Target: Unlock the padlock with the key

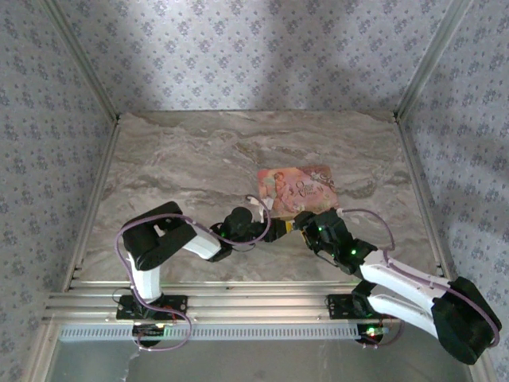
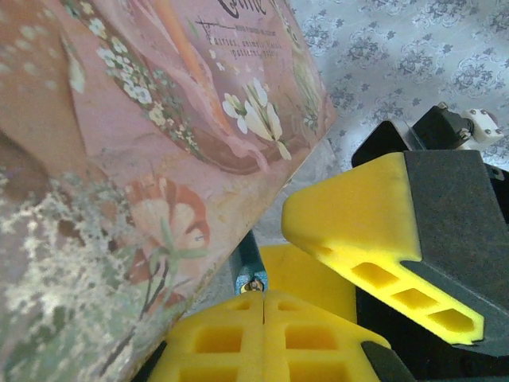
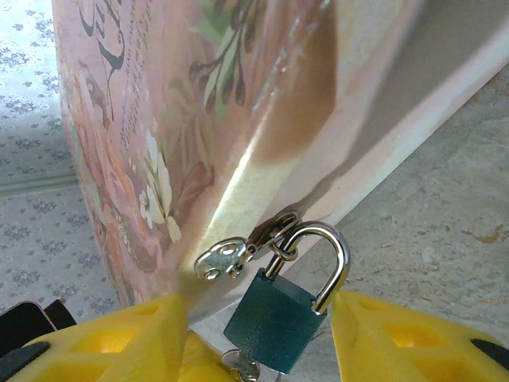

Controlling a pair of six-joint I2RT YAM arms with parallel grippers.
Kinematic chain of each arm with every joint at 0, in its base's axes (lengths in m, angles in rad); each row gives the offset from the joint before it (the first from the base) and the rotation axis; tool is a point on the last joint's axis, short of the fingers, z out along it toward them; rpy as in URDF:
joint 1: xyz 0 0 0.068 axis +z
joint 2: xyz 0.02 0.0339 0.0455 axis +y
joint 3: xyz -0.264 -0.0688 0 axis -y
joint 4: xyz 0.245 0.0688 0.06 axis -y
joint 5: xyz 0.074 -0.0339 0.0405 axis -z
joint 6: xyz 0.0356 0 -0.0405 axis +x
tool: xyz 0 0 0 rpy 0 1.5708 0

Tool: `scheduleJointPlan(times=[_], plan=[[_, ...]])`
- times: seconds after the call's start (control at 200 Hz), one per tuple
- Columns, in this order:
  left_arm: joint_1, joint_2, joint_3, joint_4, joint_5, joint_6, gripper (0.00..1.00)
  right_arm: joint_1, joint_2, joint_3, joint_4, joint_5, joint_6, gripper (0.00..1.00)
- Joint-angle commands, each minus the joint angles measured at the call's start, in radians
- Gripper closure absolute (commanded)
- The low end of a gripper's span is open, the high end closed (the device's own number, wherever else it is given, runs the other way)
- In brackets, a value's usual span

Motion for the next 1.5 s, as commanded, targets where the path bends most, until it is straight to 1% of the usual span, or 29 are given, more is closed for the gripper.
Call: scheduleJointPlan(times=[0.0,0.305,0.53,0.784,0.924,1.159,1.399,1.434,1.494], plan=[[-0.004,-0.001,-0.002,0.069,-0.009,-0.013,1.0,0.008,0.004,0.002,0.029,0.052,0.026,0.49],[-0.006,0.006,-0.008,0.091,-0.021,-0.023,1.0,0.013,0.084,0.022,0.068,0.019,0.054,0.47],[-0.009,0.01,-0.014,0.102,-0.028,-0.024,1.0,0.017,0.104,0.031,0.088,0.018,0.065,0.47],[-0.029,0.011,-0.02,0.113,-0.053,-0.015,1.0,0.016,0.132,0.023,0.127,0.013,0.086,0.51],[-0.039,0.017,-0.02,0.12,-0.064,-0.018,1.0,0.016,0.131,0.031,0.117,0.011,0.082,0.6],[-0.046,0.014,-0.024,0.125,-0.077,-0.018,1.0,0.019,0.109,0.03,0.097,0.028,0.081,0.81],[-0.049,0.021,-0.024,0.122,-0.083,-0.02,1.0,0.017,0.069,0.029,0.056,0.047,0.062,0.98],[-0.05,0.021,-0.024,0.122,-0.083,-0.02,1.0,0.017,0.061,0.025,0.048,0.05,0.061,1.0],[-0.053,0.022,-0.024,0.12,-0.087,-0.02,1.0,0.017,0.046,0.017,0.036,0.055,0.059,1.0]])
